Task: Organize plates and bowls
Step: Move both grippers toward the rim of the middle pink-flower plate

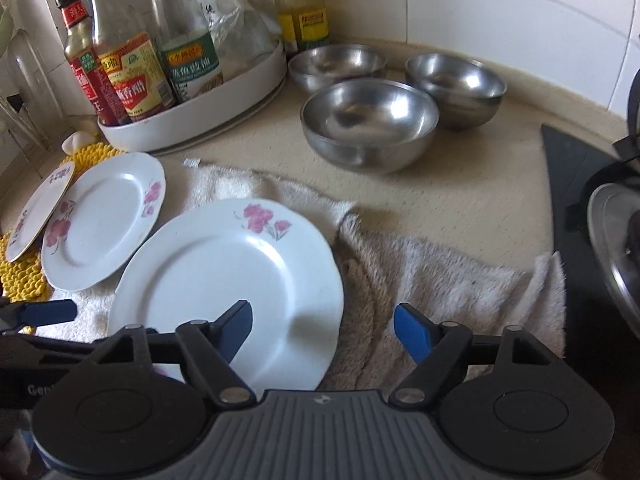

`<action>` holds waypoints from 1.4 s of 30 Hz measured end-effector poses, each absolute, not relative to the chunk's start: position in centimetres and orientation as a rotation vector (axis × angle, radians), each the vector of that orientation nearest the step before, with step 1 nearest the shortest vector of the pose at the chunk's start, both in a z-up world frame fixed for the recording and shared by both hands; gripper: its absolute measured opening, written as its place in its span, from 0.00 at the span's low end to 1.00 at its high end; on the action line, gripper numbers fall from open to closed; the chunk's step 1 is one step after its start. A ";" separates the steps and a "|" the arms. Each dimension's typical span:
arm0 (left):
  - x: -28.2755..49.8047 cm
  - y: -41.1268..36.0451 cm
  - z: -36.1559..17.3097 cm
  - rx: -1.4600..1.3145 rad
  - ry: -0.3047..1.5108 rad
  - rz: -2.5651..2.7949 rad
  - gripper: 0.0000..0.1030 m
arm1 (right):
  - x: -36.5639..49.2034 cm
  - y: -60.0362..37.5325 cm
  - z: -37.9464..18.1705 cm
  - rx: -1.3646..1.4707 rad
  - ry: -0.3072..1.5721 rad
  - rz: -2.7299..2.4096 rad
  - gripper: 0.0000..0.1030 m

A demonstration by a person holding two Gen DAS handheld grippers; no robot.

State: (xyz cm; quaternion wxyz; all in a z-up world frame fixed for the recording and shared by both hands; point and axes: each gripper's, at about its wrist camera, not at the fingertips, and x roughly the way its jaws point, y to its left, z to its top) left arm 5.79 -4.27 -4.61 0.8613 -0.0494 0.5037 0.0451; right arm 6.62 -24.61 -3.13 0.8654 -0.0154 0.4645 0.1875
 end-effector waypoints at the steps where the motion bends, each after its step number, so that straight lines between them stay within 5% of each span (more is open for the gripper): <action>1: 5.9 -4.2 -4.7 -0.120 1.058 0.085 0.97 | 6.7 -24.7 -3.3 -0.029 0.978 0.400 0.90; 15: 7.7 -4.1 -5.6 -0.129 1.074 0.034 0.98 | 7.0 -25.0 -4.0 0.093 1.045 0.536 0.75; 18: 7.2 -5.0 -5.0 -0.106 1.037 -0.024 0.78 | 6.5 -25.0 -3.8 0.085 1.037 0.550 0.74; 22: 7.0 -6.1 -5.1 -0.066 1.042 -0.061 0.88 | 6.2 -26.7 -3.8 0.165 1.054 0.576 0.74; 42: 5.5 -4.5 -2.6 -0.077 0.969 -0.021 0.90 | 6.4 -28.2 -0.6 0.065 0.928 0.562 0.74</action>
